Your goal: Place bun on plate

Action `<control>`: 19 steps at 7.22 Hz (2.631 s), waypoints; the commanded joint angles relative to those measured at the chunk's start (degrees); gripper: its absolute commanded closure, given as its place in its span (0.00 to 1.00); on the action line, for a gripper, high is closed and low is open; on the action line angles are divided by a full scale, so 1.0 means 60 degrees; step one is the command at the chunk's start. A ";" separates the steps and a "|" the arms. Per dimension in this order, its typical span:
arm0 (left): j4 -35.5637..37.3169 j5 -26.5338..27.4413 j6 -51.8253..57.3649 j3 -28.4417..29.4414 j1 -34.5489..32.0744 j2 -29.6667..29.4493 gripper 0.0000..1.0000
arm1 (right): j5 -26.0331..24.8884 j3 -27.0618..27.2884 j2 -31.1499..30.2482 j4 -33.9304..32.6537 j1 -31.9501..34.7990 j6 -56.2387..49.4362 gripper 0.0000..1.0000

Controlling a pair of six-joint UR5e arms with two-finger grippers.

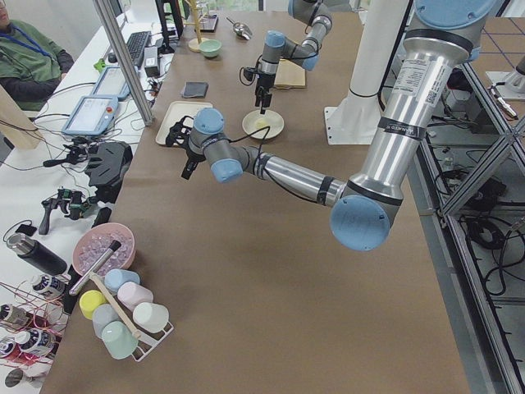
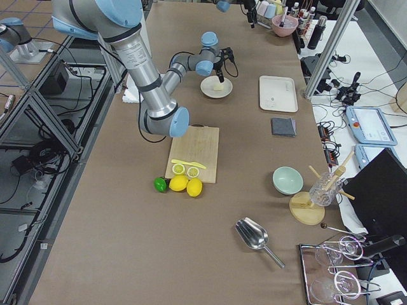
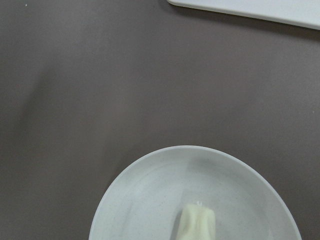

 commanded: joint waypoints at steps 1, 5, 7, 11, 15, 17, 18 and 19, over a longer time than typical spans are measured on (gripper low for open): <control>0.0572 -0.0136 0.0014 0.0143 -0.0607 -0.0121 0.02 | 0.1262 0.0088 -0.0186 -0.0090 0.1030 -0.0016 0.00; 0.0706 -0.1368 0.0205 0.1342 -0.2322 -0.0137 0.02 | 0.3814 0.0030 -0.1955 -0.0119 0.4412 -0.2605 0.00; 0.2484 -0.1557 0.0219 0.1447 -0.3143 -0.0662 0.02 | 0.4712 -0.0348 -0.2603 -0.0381 0.6112 -0.4231 0.00; 0.3515 -0.1936 0.1009 0.1740 -0.3920 -0.0897 0.02 | 0.5459 -0.0161 -0.3889 -0.1642 0.8298 -0.7358 0.00; 0.3710 -0.2364 0.1040 0.1637 -0.4025 -0.0957 0.02 | 0.5477 -0.0703 -0.4391 -0.2037 0.9692 -0.8644 0.00; 0.3826 -0.2306 0.1040 0.1739 -0.4025 -0.0869 0.02 | 0.5477 -0.0776 -0.4537 -0.2024 0.9797 -0.8645 0.00; 0.3856 -0.2247 0.1185 0.1943 -0.4039 -0.0869 0.02 | 0.5448 -0.0762 -0.4538 -0.2024 0.9826 -0.8644 0.00; 0.3871 -0.2247 0.2129 0.2322 -0.4083 -0.0869 0.02 | 0.5419 -0.0776 -0.4552 -0.2024 0.9885 -0.8644 0.00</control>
